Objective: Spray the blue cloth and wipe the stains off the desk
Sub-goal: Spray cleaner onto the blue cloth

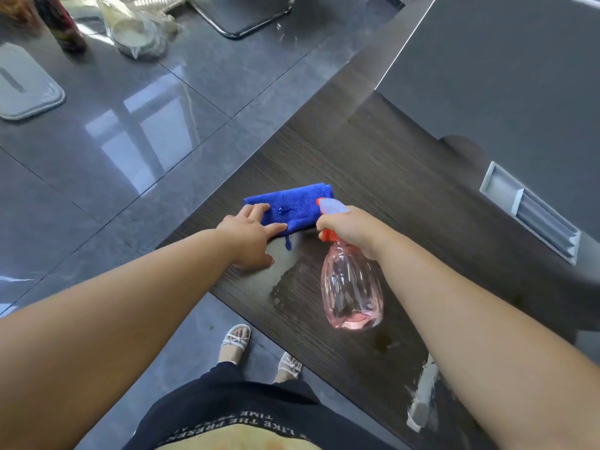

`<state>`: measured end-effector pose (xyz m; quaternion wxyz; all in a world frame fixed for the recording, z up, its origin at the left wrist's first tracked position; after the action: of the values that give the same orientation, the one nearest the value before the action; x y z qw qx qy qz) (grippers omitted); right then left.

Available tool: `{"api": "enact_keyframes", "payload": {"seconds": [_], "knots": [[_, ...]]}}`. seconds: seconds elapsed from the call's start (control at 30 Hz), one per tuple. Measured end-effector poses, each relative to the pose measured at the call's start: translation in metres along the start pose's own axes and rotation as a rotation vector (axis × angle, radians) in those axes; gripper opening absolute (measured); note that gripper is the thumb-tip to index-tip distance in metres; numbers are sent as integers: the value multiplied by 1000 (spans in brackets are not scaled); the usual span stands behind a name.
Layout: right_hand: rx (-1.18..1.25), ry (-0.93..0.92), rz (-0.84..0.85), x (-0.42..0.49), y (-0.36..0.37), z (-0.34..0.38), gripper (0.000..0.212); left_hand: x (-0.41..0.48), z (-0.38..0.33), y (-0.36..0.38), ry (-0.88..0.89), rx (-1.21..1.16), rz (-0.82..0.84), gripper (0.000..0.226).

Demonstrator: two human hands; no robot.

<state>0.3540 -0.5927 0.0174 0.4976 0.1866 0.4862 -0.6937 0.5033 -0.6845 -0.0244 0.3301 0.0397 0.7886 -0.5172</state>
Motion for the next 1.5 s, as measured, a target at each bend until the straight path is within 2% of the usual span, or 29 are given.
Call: {"api": "enact_keyframes", "payload": {"seconds": [0.13,0.5,0.7,0.87,1.03,1.13,1.23,1.3,1.4,1.5], "knots": [[99,40,-41,-2,-12,-4,51,1,-1,-4,-4,-5,12,76],[9,71,41,-2,5,-7,46,4,-5,-11,-6,36,24,74],[-38,25,80,-1,14,2,17,7,-5,-9,-1,109,1,81],[-59,24,80,1,14,2,41,8,-8,-6,8,198,-47,82],[-67,4,80,3,15,5,44,6,-6,-2,19,202,-76,78],[-58,7,84,2,18,8,34,6,-7,-1,34,198,-81,78],[-37,5,24,3,14,10,5,5,-7,-1,41,210,-81,76],[-25,20,-22,5,8,8,13,6,-8,-5,34,228,-78,72],[25,42,-21,7,1,5,11,10,-12,-13,27,253,-92,63],[5,55,-19,6,-5,2,9,15,-16,-19,61,284,-184,56]]}}
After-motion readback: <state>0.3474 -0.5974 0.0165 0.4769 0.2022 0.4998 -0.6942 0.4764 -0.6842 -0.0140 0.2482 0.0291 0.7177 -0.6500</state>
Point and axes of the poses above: each hand's wrist, its own x-axis towards the middle knuckle, its own y-axis out of the palm, z = x × y, the point moved 3 cm from there along x, towards the middle knuckle, and after that the axes turned 5 degrees about y, right-handed, at the moved point
